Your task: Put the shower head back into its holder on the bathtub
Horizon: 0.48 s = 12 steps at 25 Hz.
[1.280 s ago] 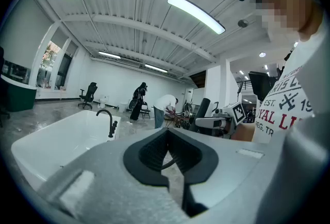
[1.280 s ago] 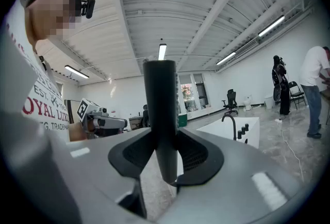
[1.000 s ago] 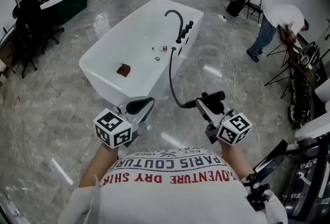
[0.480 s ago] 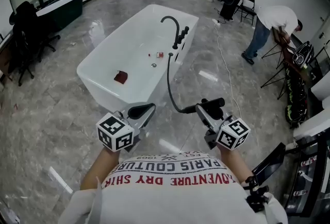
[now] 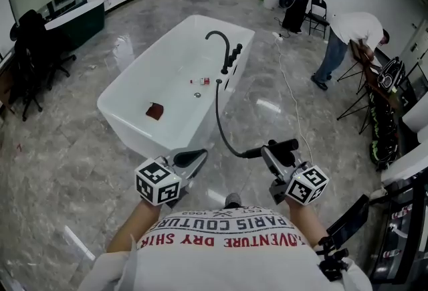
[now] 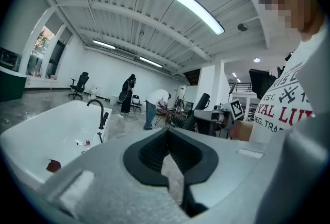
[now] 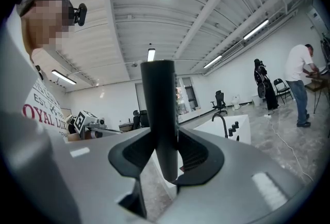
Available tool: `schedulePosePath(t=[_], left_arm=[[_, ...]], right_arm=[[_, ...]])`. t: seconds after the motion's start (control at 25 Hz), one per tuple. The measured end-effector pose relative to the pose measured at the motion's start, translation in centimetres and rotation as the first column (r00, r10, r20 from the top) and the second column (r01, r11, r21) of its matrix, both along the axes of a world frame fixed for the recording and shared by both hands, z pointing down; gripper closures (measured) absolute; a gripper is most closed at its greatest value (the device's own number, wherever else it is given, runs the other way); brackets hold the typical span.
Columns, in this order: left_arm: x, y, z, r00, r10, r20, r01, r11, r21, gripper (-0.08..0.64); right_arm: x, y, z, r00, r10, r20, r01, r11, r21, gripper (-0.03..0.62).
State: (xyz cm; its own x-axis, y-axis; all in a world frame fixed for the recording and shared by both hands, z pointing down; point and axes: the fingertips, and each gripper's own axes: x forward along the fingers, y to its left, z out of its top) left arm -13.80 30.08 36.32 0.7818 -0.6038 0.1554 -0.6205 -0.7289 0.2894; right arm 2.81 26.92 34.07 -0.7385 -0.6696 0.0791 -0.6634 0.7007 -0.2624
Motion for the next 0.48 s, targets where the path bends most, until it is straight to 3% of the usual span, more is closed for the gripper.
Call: schedulePosePath(t=[0.48], left_arm=[[2.7, -6.5, 2.5, 0.998, 0.0, 0.06, 0.004, 0.997, -0.072, 0.557]], right_arm=[[3.7, -7.8, 2.0, 0.995, 0.03, 0.095, -0.026, 0.999, -0.045, 0.456]])
